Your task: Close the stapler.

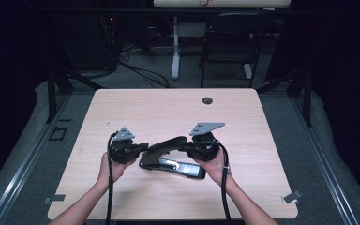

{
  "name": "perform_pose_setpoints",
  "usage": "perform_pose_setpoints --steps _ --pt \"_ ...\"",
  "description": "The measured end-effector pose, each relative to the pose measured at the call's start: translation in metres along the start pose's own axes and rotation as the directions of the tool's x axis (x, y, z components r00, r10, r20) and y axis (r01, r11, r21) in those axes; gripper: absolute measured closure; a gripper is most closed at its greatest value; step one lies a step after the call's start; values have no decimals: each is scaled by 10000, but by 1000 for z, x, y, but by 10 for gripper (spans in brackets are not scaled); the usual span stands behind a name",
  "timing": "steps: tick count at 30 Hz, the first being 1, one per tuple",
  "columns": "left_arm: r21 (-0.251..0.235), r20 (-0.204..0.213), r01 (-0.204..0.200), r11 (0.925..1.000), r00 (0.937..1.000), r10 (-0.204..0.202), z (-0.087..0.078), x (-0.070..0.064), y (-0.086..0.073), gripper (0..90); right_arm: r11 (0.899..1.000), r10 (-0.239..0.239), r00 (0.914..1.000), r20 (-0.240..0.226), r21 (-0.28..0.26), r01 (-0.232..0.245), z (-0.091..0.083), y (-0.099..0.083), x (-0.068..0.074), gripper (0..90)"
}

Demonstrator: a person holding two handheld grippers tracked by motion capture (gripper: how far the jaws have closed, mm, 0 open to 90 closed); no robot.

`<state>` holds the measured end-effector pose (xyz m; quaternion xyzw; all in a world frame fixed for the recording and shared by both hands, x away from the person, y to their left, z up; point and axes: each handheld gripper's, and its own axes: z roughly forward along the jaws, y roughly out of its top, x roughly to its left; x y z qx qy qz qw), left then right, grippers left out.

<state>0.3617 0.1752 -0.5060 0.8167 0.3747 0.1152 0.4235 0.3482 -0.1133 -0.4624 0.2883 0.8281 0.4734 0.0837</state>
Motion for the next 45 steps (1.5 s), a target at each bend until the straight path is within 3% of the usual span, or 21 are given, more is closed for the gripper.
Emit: perform_pose_setpoints --steps 21,34,45 --pt "263 -2 -325 9991 9995 325 9 -6 -1 900 9961 465 9966 676 720 -513 -14 -33 -12 900" --pt "409 47 -330 9986 9995 328 11 -6 -2 900 9905 534 9949 857 1221 -637 -14 -45 -17 900" --pt "471 85 -352 9983 9994 348 11 -7 -2 900 9890 761 9930 908 1201 -868 -13 -46 -27 900"
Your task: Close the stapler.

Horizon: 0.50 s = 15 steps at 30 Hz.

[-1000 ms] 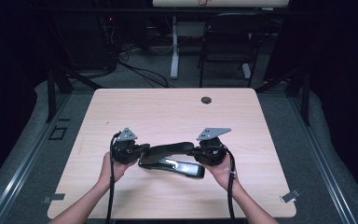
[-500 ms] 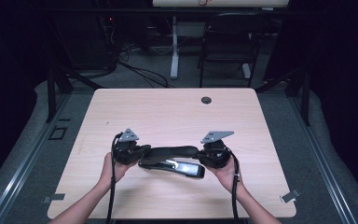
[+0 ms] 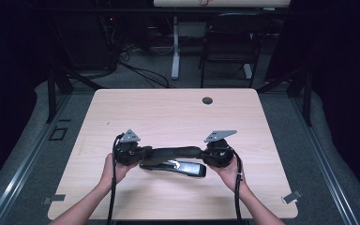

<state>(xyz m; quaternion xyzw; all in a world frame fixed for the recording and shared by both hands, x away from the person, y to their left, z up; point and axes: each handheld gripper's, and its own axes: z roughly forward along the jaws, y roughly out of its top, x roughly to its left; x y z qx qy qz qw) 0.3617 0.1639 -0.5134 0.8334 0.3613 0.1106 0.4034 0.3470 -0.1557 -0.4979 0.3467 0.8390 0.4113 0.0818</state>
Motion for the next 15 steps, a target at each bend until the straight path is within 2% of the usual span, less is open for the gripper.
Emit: perform_pose_setpoints --steps 4,10,15 --pt "42 49 25 10000 10000 -25 0 -1 0 900 10000 11 9999 144 25 -11 1 0 -3 900" --pt "82 136 34 10000 9999 -35 1 -3 0 900 9993 350 9987 357 124 -355 4 1 -12 900" --pt "228 281 -16 9997 9996 10 3 -4 0 900 9943 790 9957 475 683 -822 11 -4 -23 899"
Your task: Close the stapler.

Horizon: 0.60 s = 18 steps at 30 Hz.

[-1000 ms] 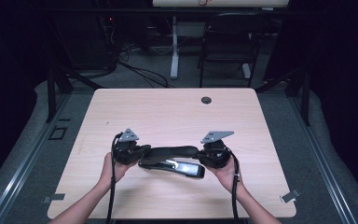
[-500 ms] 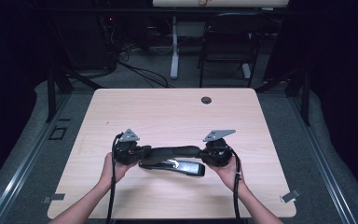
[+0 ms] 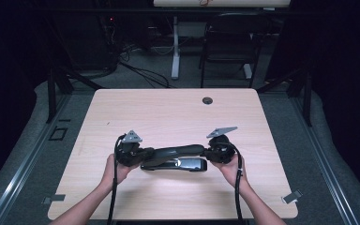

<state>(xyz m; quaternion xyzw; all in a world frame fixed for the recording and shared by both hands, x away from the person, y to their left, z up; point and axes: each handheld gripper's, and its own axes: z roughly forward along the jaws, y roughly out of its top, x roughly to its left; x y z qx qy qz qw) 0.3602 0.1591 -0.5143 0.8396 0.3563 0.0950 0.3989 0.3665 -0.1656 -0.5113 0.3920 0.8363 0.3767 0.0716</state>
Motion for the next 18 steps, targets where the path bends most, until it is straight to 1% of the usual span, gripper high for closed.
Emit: perform_pose_setpoints --steps 2,5,6,9,10,11,12,14,15,17,18 --pt "3 -14 -31 10000 10000 31 1 -1 0 900 9997 97 9999 34 203 -98 2 -1 -4 898" --pt "28 15 -60 10000 10000 60 1 -1 0 900 9995 202 9998 48 249 -203 5 -2 -7 898" --pt "27 20 -80 10000 10000 80 2 -2 0 900 9993 211 9997 140 299 -216 6 -2 -7 898" --pt "102 27 -115 9999 9999 115 2 -3 0 900 9981 373 9992 173 492 -381 9 -2 -11 892" --pt "124 30 -159 9998 9999 158 2 -3 0 900 9974 517 9986 144 487 -523 10 -3 -12 892" --pt "118 19 -151 9998 9999 151 3 -3 0 900 9964 556 9983 151 627 -565 11 -4 -13 883" --pt "123 18 -165 9998 9999 165 2 -3 0 900 9965 571 9984 56 614 -573 11 -4 -14 884" --pt "117 32 -160 9998 9999 160 2 -3 0 900 9964 524 9986 107 661 -530 11 -3 -14 885" --pt "119 32 -165 9998 9999 164 3 -3 0 900 9965 578 9983 75 600 -582 12 -4 -13 885" --pt "120 3 -147 9998 9999 147 3 -4 0 900 9959 537 9985 103 718 -543 12 -4 -14 882" --pt "159 -9 -157 9997 9999 158 3 -4 0 899 9953 456 9988 203 851 -472 12 -4 -13 880"
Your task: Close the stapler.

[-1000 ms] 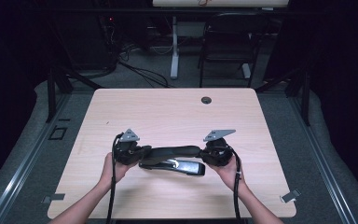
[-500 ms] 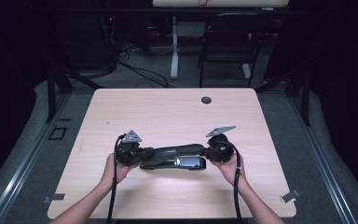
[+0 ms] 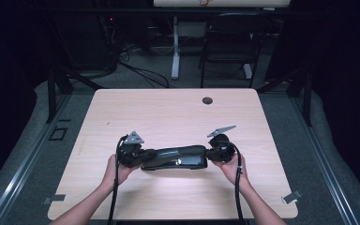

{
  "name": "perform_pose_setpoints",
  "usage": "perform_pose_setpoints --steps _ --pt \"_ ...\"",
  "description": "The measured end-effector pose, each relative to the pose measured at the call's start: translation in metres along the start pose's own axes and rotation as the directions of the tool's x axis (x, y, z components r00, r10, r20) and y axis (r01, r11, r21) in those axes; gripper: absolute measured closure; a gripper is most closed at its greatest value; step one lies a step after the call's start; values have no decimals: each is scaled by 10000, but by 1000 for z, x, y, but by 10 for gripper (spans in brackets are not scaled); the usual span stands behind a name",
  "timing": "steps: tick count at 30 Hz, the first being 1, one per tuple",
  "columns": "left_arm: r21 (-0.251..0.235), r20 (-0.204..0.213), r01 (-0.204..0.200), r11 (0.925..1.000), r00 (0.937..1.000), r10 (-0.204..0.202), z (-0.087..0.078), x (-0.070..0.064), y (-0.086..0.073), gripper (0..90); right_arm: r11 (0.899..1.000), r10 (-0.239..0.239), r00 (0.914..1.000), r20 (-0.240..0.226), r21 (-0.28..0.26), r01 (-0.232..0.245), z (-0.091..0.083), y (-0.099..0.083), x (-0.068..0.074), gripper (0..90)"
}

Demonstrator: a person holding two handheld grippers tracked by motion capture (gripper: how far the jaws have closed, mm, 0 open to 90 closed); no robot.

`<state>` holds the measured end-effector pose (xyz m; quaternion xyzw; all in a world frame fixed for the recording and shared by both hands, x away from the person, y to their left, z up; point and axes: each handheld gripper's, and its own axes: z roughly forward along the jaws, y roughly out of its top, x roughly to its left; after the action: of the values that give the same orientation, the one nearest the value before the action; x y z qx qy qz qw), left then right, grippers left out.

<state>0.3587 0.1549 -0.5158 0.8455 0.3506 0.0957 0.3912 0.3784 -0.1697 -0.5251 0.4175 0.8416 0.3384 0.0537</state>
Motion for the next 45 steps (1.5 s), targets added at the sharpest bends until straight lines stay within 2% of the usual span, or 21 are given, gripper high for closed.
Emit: perform_pose_setpoints --steps 4,7,8,9,12,15,19,22,26,29,32,39,45 --pt "25 32 52 10000 10000 -52 0 1 0 863 10000 -28 9999 160 -94 29 -4 -1 -2 881" --pt "45 30 51 10000 10000 -51 -1 2 0 855 9993 64 9981 610 -363 -42 -15 0 -7 883" --pt "49 10 64 10000 10000 -64 -1 2 0 841 9990 43 9951 984 -448 1 -21 0 -8 884" --pt "31 26 95 9999 10000 -95 -1 3 0 818 9987 -6 9932 1168 -509 66 -25 1 -8 885" --pt "202 -34 224 9995 9997 -223 -1 5 2 659 9946 -10 9918 1279 -1024 142 -39 3 -6 885" --pt "200 -210 337 9992 9992 -333 -1 7 2 510 9877 -317 9926 1171 -1485 491 -51 7 5 884" --pt "95 -306 526 9986 9982 -523 -4 11 3 350 9807 -825 9918 977 -1690 982 -56 11 20 882" --pt "-96 -415 681 9976 9968 -685 -10 17 3 270 9802 -1144 9896 867 -1519 1267 -52 13 28 881" --pt "-205 -593 950 9953 9936 -961 -16 27 2 225 9844 -1257 9880 898 -1126 1355 -43 12 27 882" --pt "-246 -692 1154 9930 9907 -1168 -17 33 0 205 9841 -1184 9896 816 -1229 1279 -41 11 25 878" --pt "-255 -766 1312 9910 9882 -1328 -16 37 -2 185 9873 -1130 9896 895 -1021 1220 -39 11 25 883" --pt "-154 -912 1232 9923 9881 -1241 -17 38 -1 137 9917 -953 9918 853 -788 1020 -33 7 20 883" --pt "-196 -920 1360 9905 9863 -1372 -16 38 -2 117 9940 -896 9924 841 -551 944 -29 6 19 886"
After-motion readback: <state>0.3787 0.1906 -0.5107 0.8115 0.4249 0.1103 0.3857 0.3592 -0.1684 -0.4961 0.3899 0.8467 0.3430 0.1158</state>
